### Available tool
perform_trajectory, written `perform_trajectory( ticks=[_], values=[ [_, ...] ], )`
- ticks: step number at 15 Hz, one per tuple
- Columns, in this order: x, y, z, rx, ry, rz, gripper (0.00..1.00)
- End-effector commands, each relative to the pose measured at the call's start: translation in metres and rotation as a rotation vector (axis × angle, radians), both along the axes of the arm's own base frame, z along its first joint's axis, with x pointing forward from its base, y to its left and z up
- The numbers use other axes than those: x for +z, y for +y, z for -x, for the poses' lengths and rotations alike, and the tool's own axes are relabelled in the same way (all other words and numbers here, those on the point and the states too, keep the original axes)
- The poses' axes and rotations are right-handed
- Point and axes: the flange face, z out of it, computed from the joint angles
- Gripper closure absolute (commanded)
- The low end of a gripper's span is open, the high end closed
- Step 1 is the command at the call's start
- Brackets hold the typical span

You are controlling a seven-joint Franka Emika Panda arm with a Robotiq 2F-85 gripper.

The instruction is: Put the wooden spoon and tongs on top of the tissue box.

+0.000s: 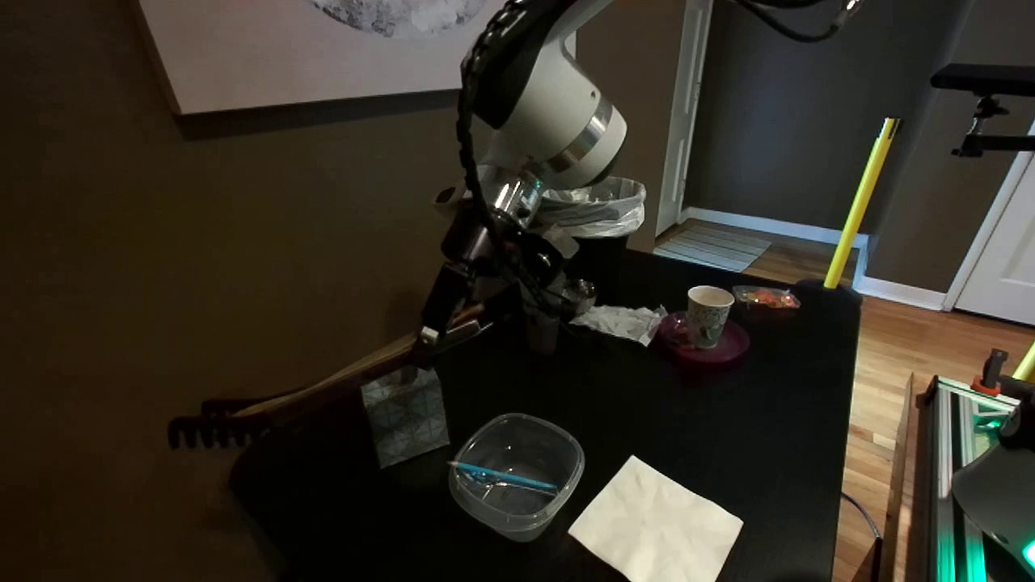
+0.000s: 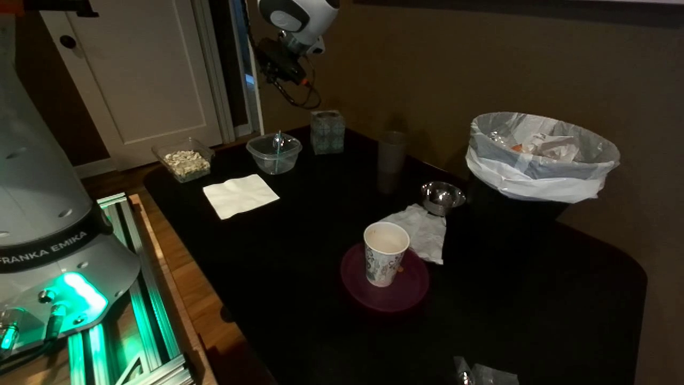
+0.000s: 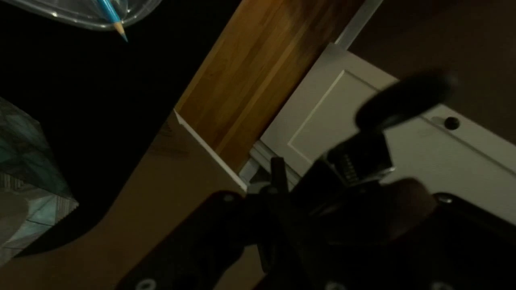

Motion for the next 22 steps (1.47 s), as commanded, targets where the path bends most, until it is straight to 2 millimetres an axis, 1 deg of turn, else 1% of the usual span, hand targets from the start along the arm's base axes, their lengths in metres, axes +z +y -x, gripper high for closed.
perform_trajectory(
  ticks=[1,3,4,6,7,8,9,10,11,14,17,19,22],
  values=[
    [-0.004,0.006,-0.034,0.167,-0.028,-0.06,0.84],
    [-0.006,0.011,-0.05,0.185,-0.054,-0.058,0.84],
    [-0.005,0.013,-0.06,0.161,-0.089,-0.044,0.84],
    [0.002,0.013,-0.08,0.053,-0.171,-0.014,0.84],
    [0.0,0.007,-0.062,0.099,-0.11,-0.033,0.59],
    [0.001,0.008,-0.07,0.073,-0.144,-0.022,0.59],
    [0.002,0.01,-0.074,0.064,-0.157,-0.018,0.84],
    [-0.002,0.011,-0.076,0.073,-0.145,-0.036,0.84],
    [-0.005,0.009,-0.083,0.083,-0.169,-0.028,0.84],
    [-0.009,0.002,-0.096,0.175,-0.199,-0.027,0.84],
    [-0.01,-0.002,-0.108,0.258,-0.242,0.024,0.84],
    [-0.011,-0.006,-0.123,0.262,-0.314,0.069,0.84],
    [-0.022,-0.015,-0.145,0.226,-0.368,0.105,0.84]
  ],
)
